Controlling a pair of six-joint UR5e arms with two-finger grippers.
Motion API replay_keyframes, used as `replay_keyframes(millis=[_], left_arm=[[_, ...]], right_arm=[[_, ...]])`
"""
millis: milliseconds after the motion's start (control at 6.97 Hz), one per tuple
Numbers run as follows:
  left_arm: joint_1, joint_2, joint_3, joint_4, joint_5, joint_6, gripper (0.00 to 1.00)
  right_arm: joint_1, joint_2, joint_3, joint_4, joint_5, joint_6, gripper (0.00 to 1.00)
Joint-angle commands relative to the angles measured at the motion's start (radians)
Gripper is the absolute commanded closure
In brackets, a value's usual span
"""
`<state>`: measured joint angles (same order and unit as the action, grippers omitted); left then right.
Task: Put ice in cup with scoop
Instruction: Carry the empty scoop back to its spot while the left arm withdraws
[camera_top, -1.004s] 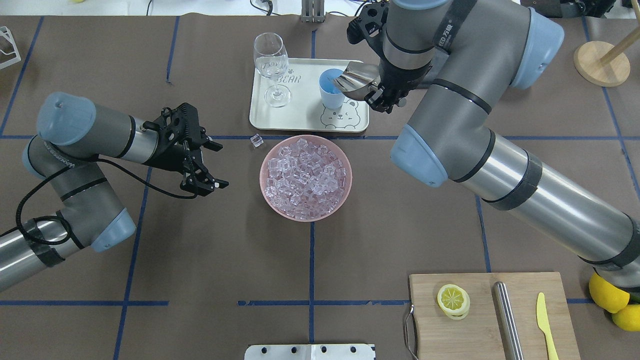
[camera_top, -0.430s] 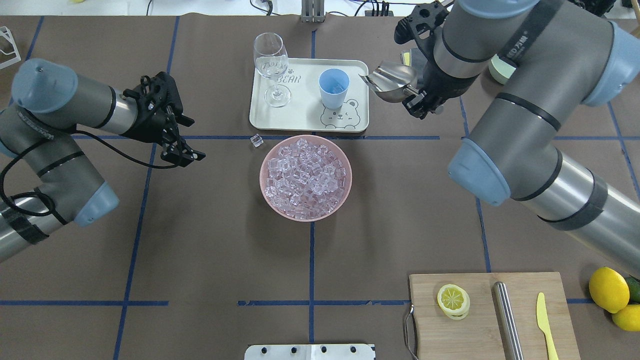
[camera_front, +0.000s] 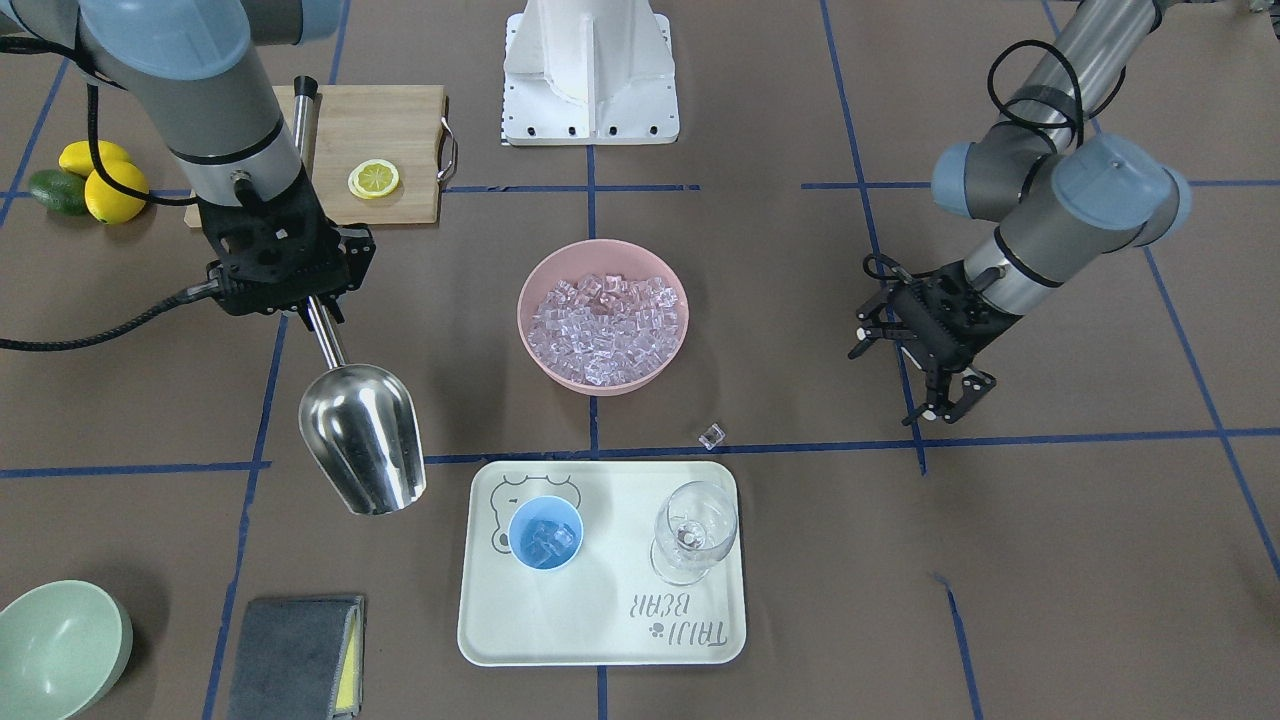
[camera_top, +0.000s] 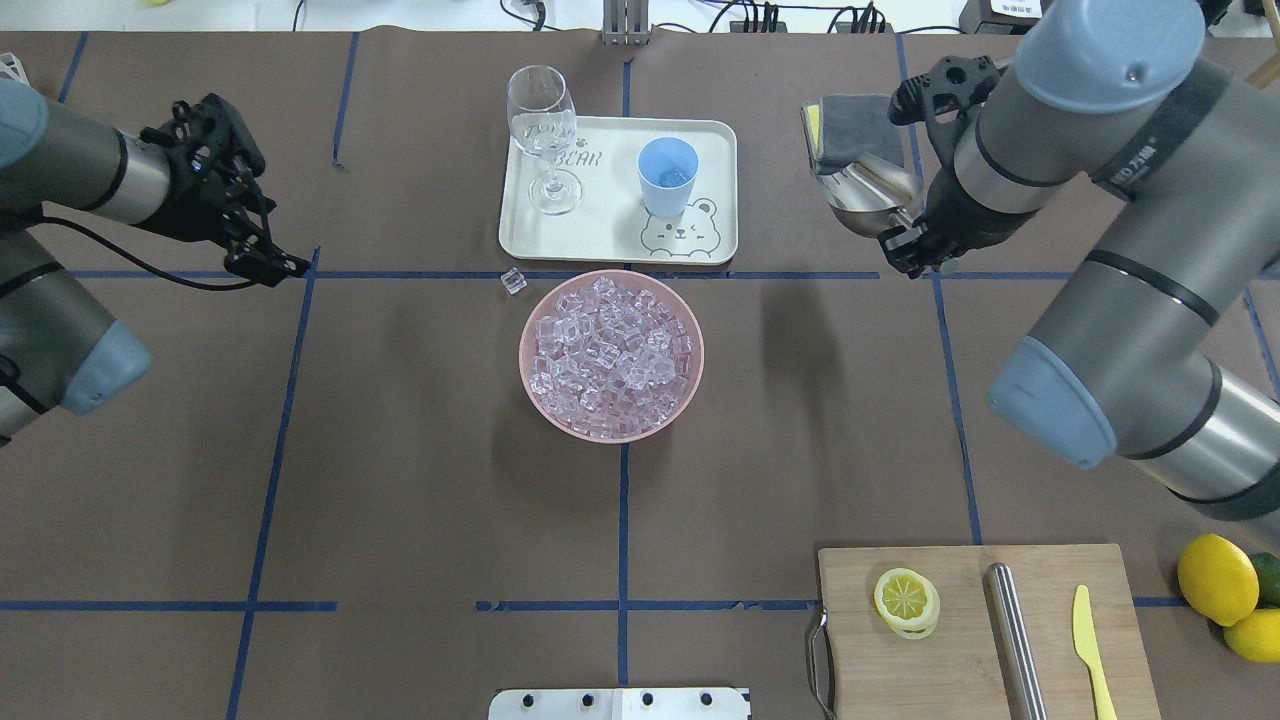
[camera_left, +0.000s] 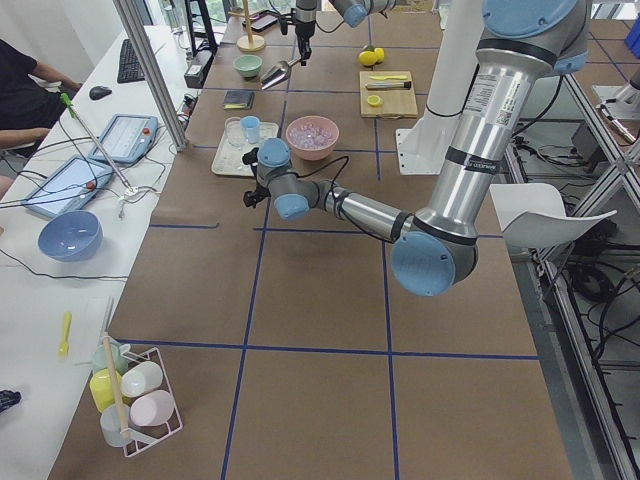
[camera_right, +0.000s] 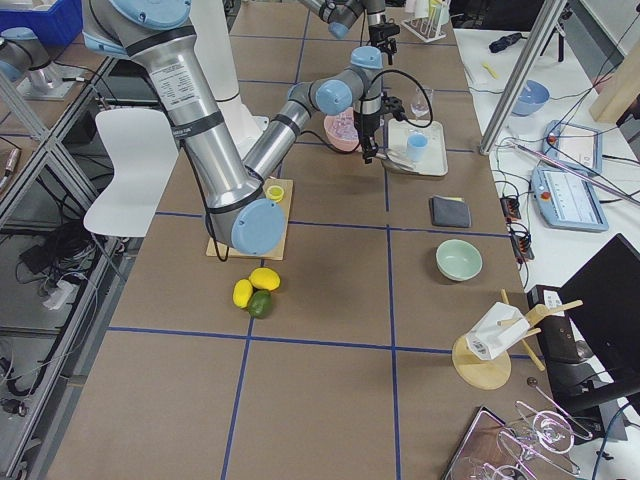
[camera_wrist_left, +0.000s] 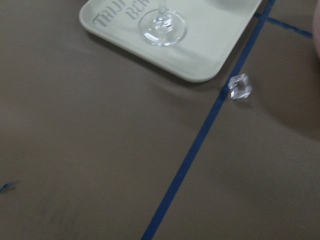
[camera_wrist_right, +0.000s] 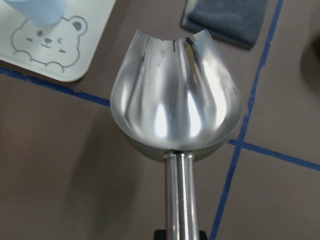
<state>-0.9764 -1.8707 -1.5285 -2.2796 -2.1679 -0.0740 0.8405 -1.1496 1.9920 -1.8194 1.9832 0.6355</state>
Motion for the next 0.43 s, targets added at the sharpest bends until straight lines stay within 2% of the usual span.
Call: replay_keyframes(millis=[0, 287], left_arm=[[-0.08, 0.018, -0.018, 0.198, 0.003, 0.0, 0.0], [-0.164, 0.085, -0.035, 0.277, 0.016, -0.001, 0.0]], right_arm=[[0.005, -0.195, 0.034, 0.204, -0.006, 0.109, 1.0], [0.003, -0.422, 0.06, 0.493, -0.048, 0.267, 1.0]])
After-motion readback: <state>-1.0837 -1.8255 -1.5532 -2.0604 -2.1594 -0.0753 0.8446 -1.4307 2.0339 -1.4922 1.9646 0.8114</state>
